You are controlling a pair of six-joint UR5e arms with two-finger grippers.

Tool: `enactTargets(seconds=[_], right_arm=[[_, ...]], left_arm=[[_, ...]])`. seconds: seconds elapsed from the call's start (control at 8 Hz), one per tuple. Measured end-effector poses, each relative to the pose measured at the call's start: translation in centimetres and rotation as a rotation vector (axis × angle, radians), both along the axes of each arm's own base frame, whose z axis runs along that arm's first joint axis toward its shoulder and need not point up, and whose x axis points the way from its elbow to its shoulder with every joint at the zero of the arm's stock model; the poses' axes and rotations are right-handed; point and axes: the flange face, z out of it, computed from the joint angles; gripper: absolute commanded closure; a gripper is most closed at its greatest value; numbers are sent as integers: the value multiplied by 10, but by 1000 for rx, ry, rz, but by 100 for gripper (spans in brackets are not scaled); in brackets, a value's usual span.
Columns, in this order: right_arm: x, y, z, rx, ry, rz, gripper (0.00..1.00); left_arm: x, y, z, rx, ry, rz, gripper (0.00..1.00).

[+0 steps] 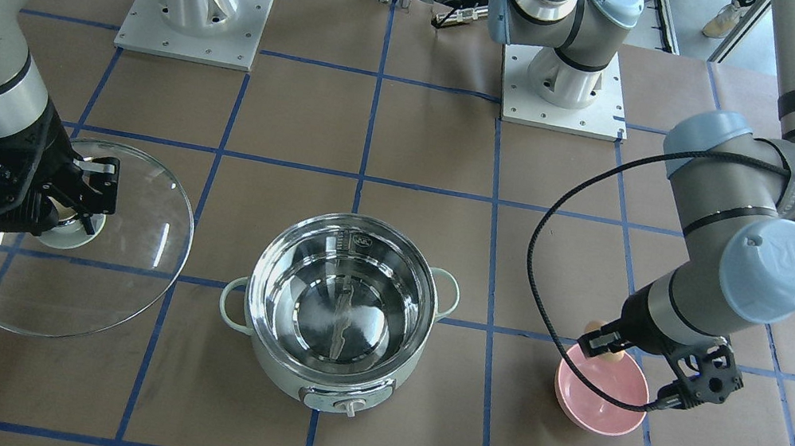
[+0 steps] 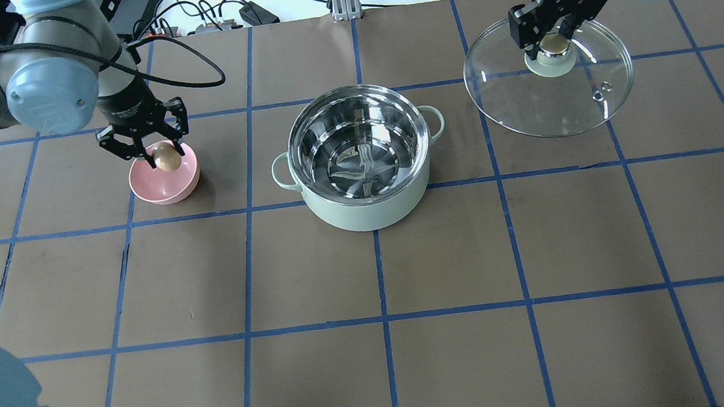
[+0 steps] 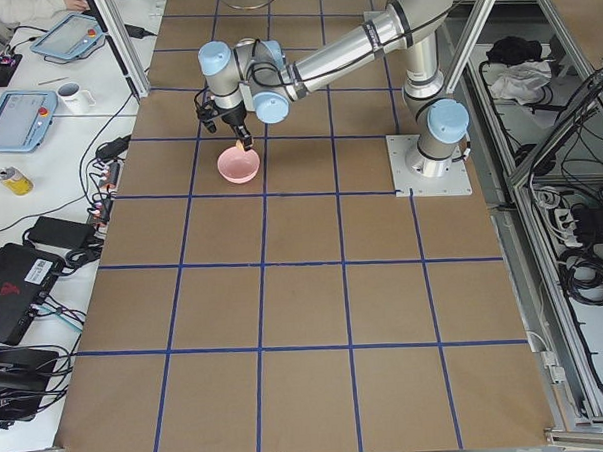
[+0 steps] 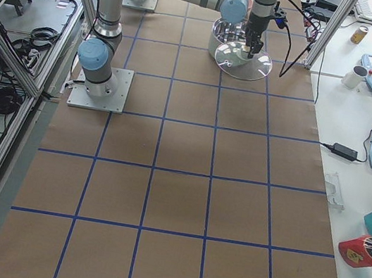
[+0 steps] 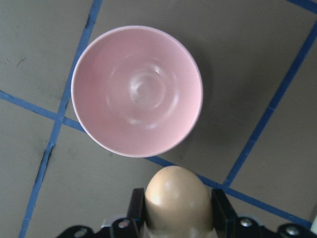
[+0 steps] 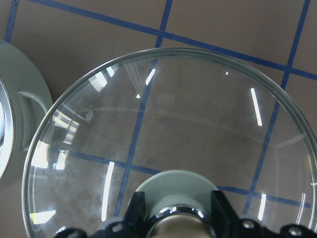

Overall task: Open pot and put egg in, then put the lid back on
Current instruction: 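Lift the egg from the pink bowl with the left gripper toward the pot, then lower the egg into the pot with the left gripper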

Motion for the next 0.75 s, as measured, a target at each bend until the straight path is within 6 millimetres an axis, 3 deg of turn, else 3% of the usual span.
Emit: enactTargets(seconds=[0.5,0.75], right_arm=[[0,0,-1,1,-1,0,100],[0,0,-3,0,-1,0,100]], left_arm=[[-137,21,42,-39,-22,-139,100],[-200,41,49,-54,6,-227,100]])
